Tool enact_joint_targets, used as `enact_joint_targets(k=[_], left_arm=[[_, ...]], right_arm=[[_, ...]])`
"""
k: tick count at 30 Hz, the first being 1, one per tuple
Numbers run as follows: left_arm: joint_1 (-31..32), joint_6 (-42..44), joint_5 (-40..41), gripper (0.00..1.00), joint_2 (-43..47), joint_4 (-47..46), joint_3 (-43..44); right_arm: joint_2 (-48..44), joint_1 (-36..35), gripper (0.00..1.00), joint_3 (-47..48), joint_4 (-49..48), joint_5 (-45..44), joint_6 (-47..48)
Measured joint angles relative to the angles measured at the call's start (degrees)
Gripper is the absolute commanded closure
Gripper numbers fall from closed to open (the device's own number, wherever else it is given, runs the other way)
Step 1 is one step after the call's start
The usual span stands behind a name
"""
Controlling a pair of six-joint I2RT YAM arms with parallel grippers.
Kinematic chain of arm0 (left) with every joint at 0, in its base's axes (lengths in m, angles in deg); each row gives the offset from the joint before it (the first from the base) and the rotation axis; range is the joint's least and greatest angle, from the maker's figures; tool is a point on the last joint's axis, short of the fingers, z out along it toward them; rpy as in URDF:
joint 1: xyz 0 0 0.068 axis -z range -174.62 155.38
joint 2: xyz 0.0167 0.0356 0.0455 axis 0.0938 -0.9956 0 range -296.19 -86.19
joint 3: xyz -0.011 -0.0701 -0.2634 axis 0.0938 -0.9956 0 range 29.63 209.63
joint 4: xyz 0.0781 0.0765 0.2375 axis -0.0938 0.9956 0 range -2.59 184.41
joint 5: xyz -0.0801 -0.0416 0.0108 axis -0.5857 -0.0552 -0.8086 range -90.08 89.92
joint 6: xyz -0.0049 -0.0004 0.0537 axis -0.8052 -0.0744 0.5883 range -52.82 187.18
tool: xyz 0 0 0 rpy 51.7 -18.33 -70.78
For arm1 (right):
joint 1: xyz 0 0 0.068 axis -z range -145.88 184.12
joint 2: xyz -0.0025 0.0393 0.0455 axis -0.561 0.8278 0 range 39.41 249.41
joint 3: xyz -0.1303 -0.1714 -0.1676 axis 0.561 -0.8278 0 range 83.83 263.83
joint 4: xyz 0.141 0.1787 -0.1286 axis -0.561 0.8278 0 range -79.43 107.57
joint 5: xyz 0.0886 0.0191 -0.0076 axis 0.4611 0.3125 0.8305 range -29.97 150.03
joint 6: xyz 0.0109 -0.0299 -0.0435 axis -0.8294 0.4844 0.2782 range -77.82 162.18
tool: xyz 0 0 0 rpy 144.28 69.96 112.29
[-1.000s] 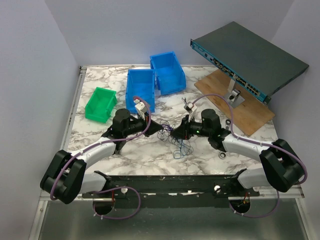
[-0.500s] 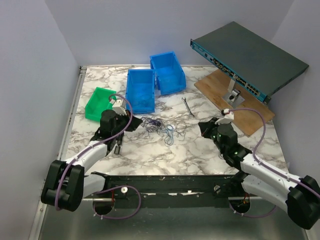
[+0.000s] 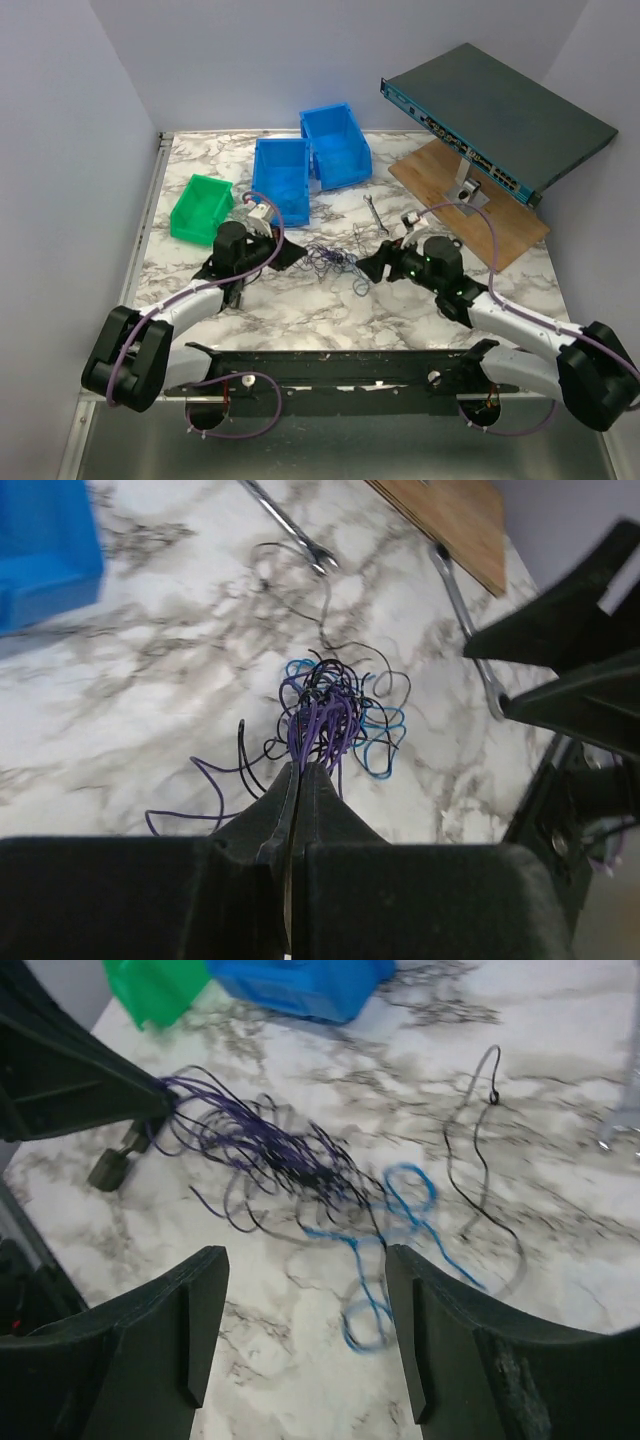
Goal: Untangle the cables
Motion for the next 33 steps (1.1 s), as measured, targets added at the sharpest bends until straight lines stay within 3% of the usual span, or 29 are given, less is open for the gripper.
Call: enact_joint_targets(k=[3, 7, 11, 14, 19, 20, 22, 23, 27, 29, 31, 33], left_arm=[[3.5, 1.2, -4.48, 1.0, -1.73, -1.51, 1.2], [7.8, 4.28, -8.68, 1.0, -2.03, -1.95, 3.26], [9.75, 6.25, -12.17, 1.0, -2.19, -2.21, 4.76], [9.73, 6.73, -13.25, 1.0, -2.4, -2.4, 4.87], [9.73, 7.02, -13.57, 1.0, -2.4, -2.54, 4.87], [9.73, 7.02, -13.55, 1.0, -2.4, -2.56, 4.87], [9.73, 7.04, -13.55, 1.0, -2.4, -2.54, 4.87], [9.73, 7.02, -13.55, 1.0, -2.4, -2.56, 4.87], [9.73, 7.02, -13.53, 0.99, -2.08, -2.54, 4.87], [9.73, 6.99, -13.53, 0.74, -1.9, -2.58, 4.87], [9.73, 6.69, -13.51, 0.51, -1.62, -2.8, 4.83], [9.7, 6.62, -13.14, 0.44, -1.01, -3.43, 4.66]], right_arm=[[5.25, -0.07, 0.21, 4.52, -0.7, 8.22, 1.86], [7.56, -0.09, 0.22, 8.17, -0.66, 14.6, 4.33], [8.96, -0.09, 0.29, 10.05, -0.59, 19.71, 5.9], [11.15, -0.09, 0.41, 10.45, -0.55, 23.28, 6.27], [12.79, -0.09, 0.44, 10.43, 0.11, 27.19, 6.36], [12.76, -0.09, 0.49, 10.45, -0.07, 28.0, 6.36], [12.85, -0.09, 0.73, 10.45, -0.04, 29.33, 6.34], [12.92, -0.09, 0.79, 10.45, -0.11, 29.68, 6.54], [13.77, -0.09, 0.92, 10.58, -0.07, 30.4, 5.84], [13.92, -0.09, 0.99, 10.58, -0.2, 30.27, 5.2], [13.88, -0.09, 0.99, 10.58, -0.7, 29.18, 4.02], [13.68, -0.09, 0.99, 10.51, -1.7, 26.99, 2.14]])
